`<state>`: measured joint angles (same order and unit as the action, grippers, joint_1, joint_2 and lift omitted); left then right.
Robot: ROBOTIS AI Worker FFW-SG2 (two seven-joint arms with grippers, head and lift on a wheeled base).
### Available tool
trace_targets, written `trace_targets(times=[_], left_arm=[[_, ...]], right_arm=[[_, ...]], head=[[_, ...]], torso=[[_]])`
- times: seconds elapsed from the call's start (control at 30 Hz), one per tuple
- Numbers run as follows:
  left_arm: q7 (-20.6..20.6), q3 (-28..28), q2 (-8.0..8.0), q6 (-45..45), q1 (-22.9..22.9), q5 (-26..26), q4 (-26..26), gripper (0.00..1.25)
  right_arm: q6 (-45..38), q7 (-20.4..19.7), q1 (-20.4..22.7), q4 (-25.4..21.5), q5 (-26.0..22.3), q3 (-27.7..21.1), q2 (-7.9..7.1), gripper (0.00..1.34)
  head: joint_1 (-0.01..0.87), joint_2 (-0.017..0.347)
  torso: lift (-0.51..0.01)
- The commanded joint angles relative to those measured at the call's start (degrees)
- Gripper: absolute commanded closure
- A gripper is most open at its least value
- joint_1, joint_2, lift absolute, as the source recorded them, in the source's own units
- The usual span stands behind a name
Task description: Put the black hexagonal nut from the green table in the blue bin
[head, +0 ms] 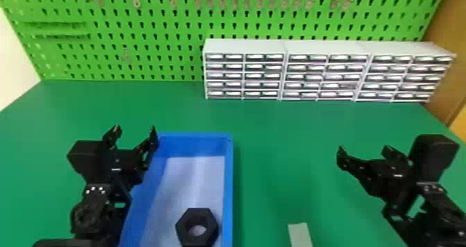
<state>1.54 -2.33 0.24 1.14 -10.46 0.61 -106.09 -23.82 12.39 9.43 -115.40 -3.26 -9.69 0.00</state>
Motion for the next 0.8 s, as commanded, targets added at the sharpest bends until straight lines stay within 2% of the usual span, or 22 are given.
trace_targets(times=[0.0,0.77], left_arm=[[0.0,-0.5,-0.07,0.0,0.0,0.1,-0.1,0.46],[0.0,-0.5,0.02,0.0,0.1,0.2,-0.1,0.46]], right_arm=[[0.1,0.0,-0.2,0.0,-0.3,-0.3,0.05,0.11],[0.3,0.0,-0.5,-0.1,-0.2,-0.3,0.0,0.11]], head=[[0.657,0.057],[0.657,0.057]], torso=[[-0.095],[-0.095]])
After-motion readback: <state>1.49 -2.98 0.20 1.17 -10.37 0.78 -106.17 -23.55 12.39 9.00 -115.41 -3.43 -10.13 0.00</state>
